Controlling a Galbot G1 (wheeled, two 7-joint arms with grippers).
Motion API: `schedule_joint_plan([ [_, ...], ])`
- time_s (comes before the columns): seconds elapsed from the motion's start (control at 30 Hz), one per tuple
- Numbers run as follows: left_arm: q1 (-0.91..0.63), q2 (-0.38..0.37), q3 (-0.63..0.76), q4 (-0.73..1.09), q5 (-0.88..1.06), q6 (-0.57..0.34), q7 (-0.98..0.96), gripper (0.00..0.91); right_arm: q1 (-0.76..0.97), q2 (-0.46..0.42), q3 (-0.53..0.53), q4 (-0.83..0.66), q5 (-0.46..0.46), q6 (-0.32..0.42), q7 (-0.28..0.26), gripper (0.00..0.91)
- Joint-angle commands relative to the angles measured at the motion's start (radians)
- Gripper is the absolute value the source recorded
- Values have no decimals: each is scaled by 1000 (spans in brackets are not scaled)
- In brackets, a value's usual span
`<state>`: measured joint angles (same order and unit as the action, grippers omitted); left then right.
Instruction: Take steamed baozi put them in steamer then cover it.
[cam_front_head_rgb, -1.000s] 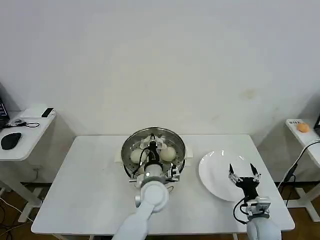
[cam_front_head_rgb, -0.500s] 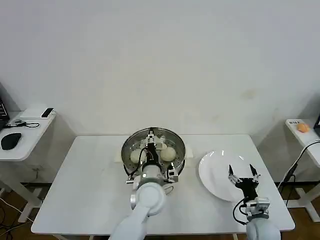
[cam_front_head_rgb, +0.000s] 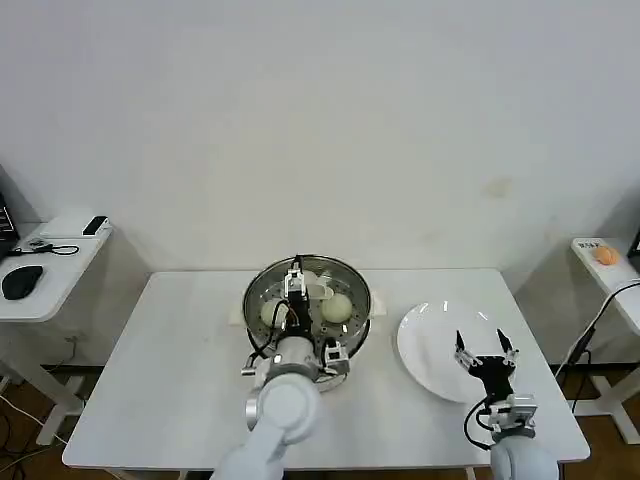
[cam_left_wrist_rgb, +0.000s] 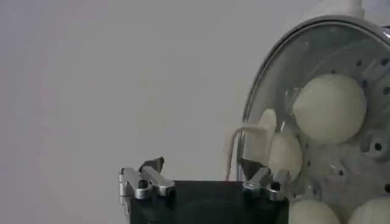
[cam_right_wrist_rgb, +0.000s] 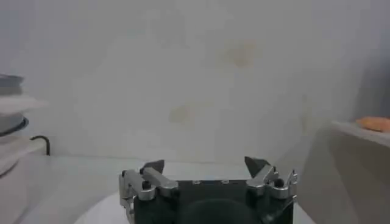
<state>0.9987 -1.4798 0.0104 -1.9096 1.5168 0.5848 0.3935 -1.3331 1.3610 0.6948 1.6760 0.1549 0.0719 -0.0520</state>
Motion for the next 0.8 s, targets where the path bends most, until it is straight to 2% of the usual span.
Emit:
schedule_joint_plan([
  [0.03, 38, 15, -5, -84, -17, -8, 9, 907, -2, -1, 0, 0, -1, -1, 0, 907],
  [0.17, 71, 35, -15, -139, -37, -10, 16, 907, -6, -1, 0, 5, 0, -1, -1, 907],
  [0.37, 120, 120, -85, -254, -129, -23, 20, 907, -21, -1, -3, 21, 19, -5, -9, 907],
  [0.47, 146, 190, -144, -345, -249, -27, 13, 907, -37, -1, -14, 50, 50, -12, -12, 907],
  [0.57, 170, 254, -256, -404, -492, -28, -10, 907, -58, -5, -33, 92, 83, -34, -13, 907],
  [0.67, 207, 293, -437, -389, -824, -144, -74, 907, -64, -8, -39, 120, 92, -59, -9, 907],
  [0.7, 234, 308, -529, -347, -958, -290, -127, 907, -65, -10, -40, 127, 98, -62, -8, 907],
  [0.73, 256, 325, -573, -311, -1056, -373, -155, 907, -72, -22, -47, 139, 118, -77, -9, 907],
  [0.77, 276, 339, -613, -273, -1170, -424, -169, 907, -77, -32, -55, 145, 117, -74, -5, 907],
  [0.8, 296, 351, -647, -241, -1230, -439, -175, 907, -83, -41, -62, 152, 115, -76, -3, 907],
])
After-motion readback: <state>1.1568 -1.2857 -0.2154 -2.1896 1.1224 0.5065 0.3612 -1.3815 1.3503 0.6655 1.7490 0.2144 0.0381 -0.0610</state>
